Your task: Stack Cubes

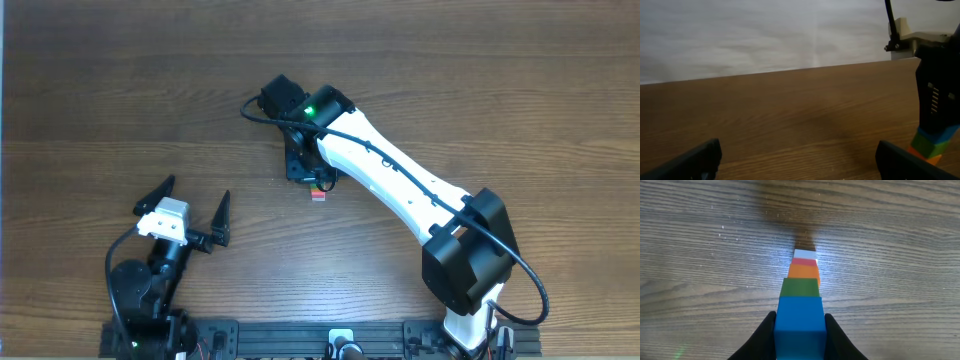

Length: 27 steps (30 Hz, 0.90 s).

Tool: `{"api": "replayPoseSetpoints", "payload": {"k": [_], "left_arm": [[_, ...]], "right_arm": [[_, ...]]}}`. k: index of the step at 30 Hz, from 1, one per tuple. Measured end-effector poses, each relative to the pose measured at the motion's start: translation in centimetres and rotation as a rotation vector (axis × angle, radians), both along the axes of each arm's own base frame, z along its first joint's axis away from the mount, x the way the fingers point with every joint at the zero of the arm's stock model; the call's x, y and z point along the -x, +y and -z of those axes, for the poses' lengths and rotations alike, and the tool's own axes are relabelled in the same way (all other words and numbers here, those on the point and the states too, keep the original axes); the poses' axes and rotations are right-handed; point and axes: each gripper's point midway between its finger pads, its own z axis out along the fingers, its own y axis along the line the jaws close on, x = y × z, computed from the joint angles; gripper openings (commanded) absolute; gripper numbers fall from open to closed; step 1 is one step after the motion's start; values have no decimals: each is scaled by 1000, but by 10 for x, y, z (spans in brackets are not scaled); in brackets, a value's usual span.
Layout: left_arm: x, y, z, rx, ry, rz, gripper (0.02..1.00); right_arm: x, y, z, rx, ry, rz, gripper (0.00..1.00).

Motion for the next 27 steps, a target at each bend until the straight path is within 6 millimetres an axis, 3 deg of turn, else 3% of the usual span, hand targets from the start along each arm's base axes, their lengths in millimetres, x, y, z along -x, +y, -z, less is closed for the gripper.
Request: {"api": "replayPoseSetpoints", "payload": {"k": [8,16,23,27], "left_arm": [[0,0,0,0,0,0,1000],[0,0,0,0,0,0,1000],[0,0,0,0,0,0,1000],[0,0,0,0,0,0,1000]], "right_arm": [[0,0,0,0,1,1,139],[0,1,1,-3,3,7,358],[0,1,1,-7,4,4,452],[1,2,1,-8,6,6,612]]}}
